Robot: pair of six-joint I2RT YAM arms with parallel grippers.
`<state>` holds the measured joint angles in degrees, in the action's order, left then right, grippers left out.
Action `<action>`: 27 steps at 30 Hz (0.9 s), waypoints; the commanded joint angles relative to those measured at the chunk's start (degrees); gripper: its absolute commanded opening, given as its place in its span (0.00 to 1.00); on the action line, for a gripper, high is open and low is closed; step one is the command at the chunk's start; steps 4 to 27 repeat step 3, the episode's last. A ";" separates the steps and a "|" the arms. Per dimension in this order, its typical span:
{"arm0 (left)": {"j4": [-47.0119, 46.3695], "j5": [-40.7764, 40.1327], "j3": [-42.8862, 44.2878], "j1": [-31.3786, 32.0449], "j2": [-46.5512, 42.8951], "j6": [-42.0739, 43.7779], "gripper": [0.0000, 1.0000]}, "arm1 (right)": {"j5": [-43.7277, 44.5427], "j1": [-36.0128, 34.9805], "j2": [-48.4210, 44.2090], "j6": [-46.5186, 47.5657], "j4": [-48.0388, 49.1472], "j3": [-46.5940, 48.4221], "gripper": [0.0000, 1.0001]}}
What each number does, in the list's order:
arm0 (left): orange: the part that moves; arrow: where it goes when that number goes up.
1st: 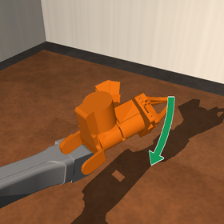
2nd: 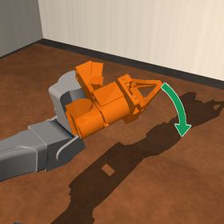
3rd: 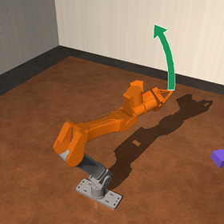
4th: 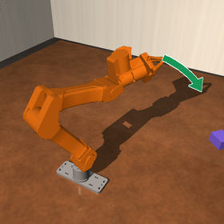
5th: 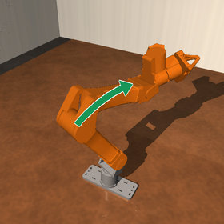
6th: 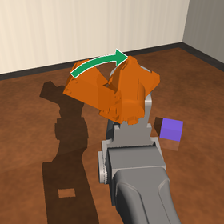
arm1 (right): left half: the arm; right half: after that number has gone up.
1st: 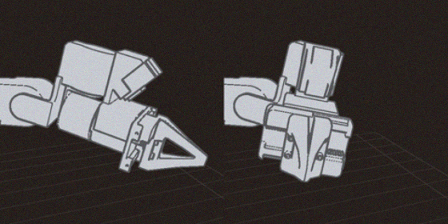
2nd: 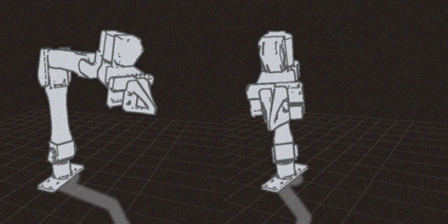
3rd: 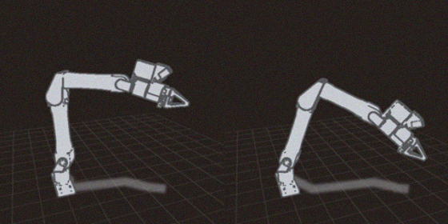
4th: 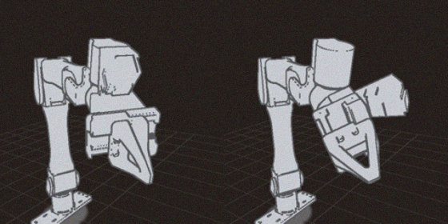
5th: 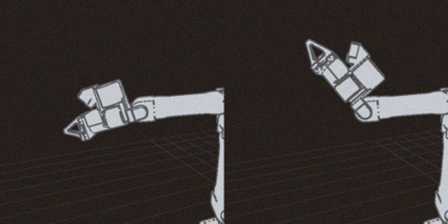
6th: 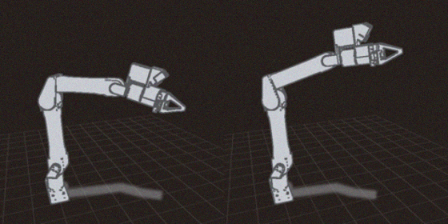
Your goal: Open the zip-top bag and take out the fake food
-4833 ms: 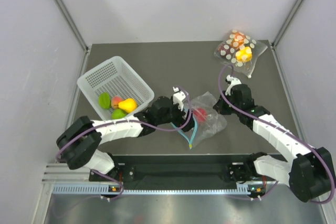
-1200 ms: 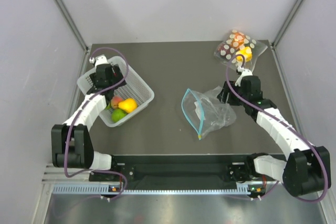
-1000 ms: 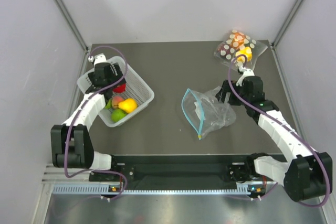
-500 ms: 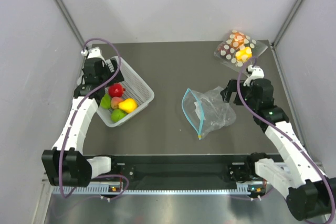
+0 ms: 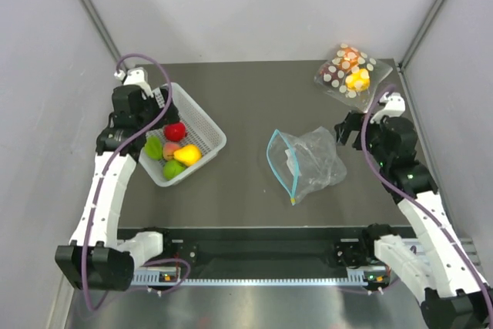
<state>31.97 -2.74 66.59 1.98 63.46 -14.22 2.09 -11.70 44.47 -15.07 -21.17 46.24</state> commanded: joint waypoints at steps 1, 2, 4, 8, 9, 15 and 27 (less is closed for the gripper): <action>2.40 2.04 2.58 -0.13 -0.53 2.88 0.99 | 2.30 0.72 -1.84 0.83 -0.54 3.07 0.99; 2.49 2.04 2.67 -0.13 -0.18 2.97 0.99 | 2.31 0.72 -2.01 1.01 -0.54 2.98 0.99; 2.66 1.95 2.84 -0.13 -0.09 2.88 0.99 | 2.22 0.72 -2.10 1.44 -0.54 2.98 0.99; 2.66 1.95 2.84 -0.13 -0.09 2.88 0.99 | 2.22 0.72 -2.10 1.44 -0.54 2.98 0.99; 2.66 1.95 2.84 -0.13 -0.09 2.88 0.99 | 2.22 0.72 -2.10 1.44 -0.54 2.98 0.99; 2.66 1.95 2.84 -0.13 -0.09 2.88 0.99 | 2.22 0.72 -2.10 1.44 -0.54 2.98 0.99; 2.66 1.95 2.84 -0.13 -0.09 2.88 0.99 | 2.22 0.72 -2.10 1.44 -0.54 2.98 0.99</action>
